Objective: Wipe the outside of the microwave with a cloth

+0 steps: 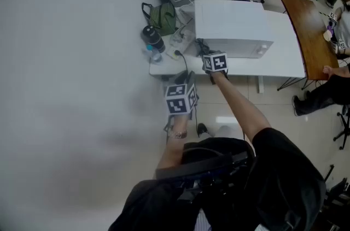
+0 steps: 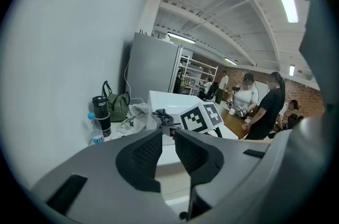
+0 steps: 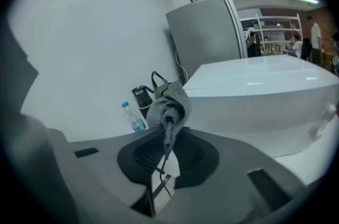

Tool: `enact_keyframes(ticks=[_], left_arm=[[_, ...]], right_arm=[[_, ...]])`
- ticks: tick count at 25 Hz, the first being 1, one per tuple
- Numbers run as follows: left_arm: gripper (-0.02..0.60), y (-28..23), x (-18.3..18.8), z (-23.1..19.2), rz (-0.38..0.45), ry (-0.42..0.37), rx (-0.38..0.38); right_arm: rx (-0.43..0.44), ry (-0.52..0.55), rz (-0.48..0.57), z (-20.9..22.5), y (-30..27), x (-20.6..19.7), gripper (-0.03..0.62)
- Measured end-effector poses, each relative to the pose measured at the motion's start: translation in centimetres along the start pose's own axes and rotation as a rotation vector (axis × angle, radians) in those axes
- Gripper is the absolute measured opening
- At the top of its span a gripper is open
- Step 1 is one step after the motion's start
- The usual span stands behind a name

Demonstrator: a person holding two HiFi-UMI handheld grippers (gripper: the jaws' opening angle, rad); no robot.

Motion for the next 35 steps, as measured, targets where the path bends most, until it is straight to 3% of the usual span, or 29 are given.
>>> enact_keyframes(ticks=[5, 8, 14, 17, 21, 23, 28, 33, 35], left_arm=[[0.076, -2.5, 0.9, -1.0, -0.005, 0.022, -0.022], [0.077, -4.4, 1.9, -0.6, 0.001, 0.016, -0.041], [0.077, -9.1, 3.6, 3.1, 0.0, -0.01, -0.121], [0.077, -10.7, 4.7, 5.3, 0.014, -0.027, -0.158], [0.077, -12.5, 4.9, 7.0, 0.01, -0.042, -0.182], [0.077, -13.0, 4.9, 7.5, 0.006, -0.042, -0.184], [0.077, -13.1, 4.8, 6.9, 0.01, -0.033, -0.144], [0.076, -11.7, 4.1, 4.0, -0.008, -0.017, -0.037], [0.077, -10.9, 3.4, 2.8, -0.032, -0.014, 0.013]], right_arm=[[0.022, -0.182, 0.01, 2.9, -2.0, 0.4, 0.034], [-0.003, -0.234, 0.037, 6.3, -0.8, 1.1, 0.034], [-0.088, -0.303, 0.082, 15.9, 4.8, 0.8, 0.032], [-0.172, -0.338, 0.097, 21.3, 8.4, -0.6, 0.032], [-0.289, -0.399, 0.163, 27.7, 13.2, -1.7, 0.032], [-0.301, -0.411, 0.198, 29.4, 14.9, -1.9, 0.032], [-0.217, -0.33, 0.182, 26.5, 13.1, -2.6, 0.032], [0.013, -0.069, 0.029, 15.2, 4.0, -4.3, 0.032], [0.093, -0.011, -0.031, 11.0, 0.5, -4.6, 0.032]])
Point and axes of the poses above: the fingertips, and each gripper's own axes: y backward along the fingers, z to its right, x out of its top, the point moved 5 cm from there along y, backward along the fingers, and after that the axes turned 2 degrees about x, right-handed, at the moved point
